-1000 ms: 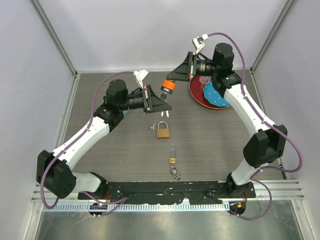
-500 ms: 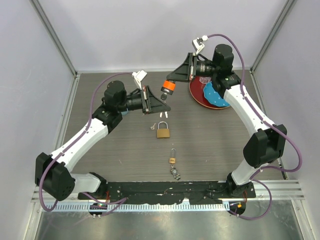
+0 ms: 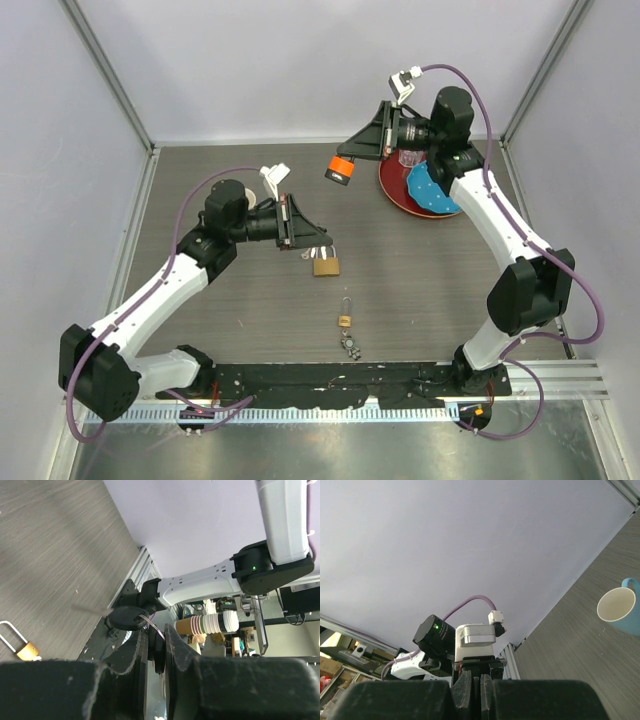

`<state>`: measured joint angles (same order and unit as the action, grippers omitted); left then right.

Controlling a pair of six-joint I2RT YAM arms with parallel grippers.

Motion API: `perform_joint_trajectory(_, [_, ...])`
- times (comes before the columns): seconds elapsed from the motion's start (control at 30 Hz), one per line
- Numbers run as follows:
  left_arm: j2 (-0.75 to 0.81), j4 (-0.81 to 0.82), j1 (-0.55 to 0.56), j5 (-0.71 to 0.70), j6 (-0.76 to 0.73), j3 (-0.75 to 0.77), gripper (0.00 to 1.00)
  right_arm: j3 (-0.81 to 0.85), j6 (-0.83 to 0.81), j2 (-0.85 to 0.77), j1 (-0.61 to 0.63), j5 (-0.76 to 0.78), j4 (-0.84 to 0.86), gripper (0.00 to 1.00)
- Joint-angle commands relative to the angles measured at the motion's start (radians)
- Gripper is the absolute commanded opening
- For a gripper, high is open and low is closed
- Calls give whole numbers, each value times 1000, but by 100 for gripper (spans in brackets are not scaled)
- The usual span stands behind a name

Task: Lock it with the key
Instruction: Lock the lock, then place the lock at the center of the board.

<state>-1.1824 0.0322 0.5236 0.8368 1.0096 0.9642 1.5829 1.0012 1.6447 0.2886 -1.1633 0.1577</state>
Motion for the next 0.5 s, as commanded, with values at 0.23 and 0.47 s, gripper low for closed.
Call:
perform_joint_trajectory(0.23, [-8,-29,4,-4,-49,13,0,0,14,-16,-3,-2,71,1])
perform_joint_trajectory(0.47, [-94,-119,1,-88,-91,19,0,-72,-111,-16,-3,4,-51,2])
